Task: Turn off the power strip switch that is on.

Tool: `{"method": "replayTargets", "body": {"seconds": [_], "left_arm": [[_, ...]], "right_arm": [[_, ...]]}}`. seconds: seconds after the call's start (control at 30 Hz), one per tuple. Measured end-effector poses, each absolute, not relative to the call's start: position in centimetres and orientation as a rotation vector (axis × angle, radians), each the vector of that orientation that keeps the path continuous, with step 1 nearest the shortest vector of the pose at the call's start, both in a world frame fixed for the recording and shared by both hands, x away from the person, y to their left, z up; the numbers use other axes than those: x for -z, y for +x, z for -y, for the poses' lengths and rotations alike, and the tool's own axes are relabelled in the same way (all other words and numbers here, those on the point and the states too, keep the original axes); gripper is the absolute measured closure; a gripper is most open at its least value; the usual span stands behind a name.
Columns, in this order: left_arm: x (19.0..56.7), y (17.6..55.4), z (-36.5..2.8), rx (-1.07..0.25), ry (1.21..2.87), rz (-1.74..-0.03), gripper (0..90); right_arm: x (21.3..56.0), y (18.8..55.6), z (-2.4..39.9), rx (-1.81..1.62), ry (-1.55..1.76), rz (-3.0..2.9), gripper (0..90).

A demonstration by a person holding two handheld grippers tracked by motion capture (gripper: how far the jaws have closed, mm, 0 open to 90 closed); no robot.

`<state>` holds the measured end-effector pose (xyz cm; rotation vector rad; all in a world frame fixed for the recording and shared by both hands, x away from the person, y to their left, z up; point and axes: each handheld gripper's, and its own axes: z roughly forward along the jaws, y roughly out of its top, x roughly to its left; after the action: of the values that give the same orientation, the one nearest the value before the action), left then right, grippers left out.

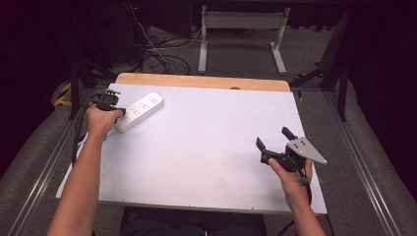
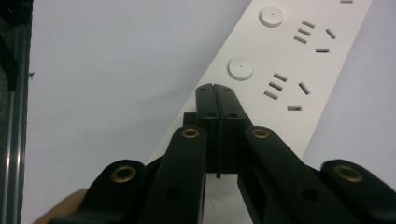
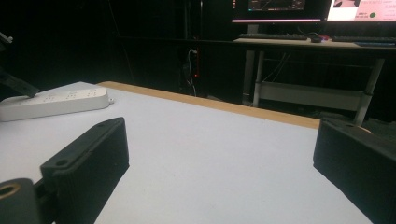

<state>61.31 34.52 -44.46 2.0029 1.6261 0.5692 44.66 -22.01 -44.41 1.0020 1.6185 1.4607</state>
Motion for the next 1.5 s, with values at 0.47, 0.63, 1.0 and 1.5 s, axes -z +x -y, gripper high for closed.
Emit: {"method": "replayTargets", "body": {"seconds": [0.47, 0.63, 1.0, 1.5], "left_arm": [[44.6, 60.7, -35.3, -0.586, 2.003, -1.602, 90.0], [44.7, 61.3, -33.8, -0.677, 2.057, -1.589, 90.0], [44.9, 60.8, -33.9, -0.657, 1.983, -1.625, 90.0], [45.5, 60.4, -34.1, -0.689, 1.907, -1.635, 90.0]], "right_arm": [[44.4, 44.7, 22.0, -1.460, 1.009, -1.617, 3.7], [44.4, 44.8, 21.8, -1.459, 1.005, -1.622, 3.7], [44.2, 44.1, 23.0, -1.473, 1.029, -1.582, 3.8], [44.0, 43.9, 22.9, -1.473, 1.021, -1.578, 3.8]]}}
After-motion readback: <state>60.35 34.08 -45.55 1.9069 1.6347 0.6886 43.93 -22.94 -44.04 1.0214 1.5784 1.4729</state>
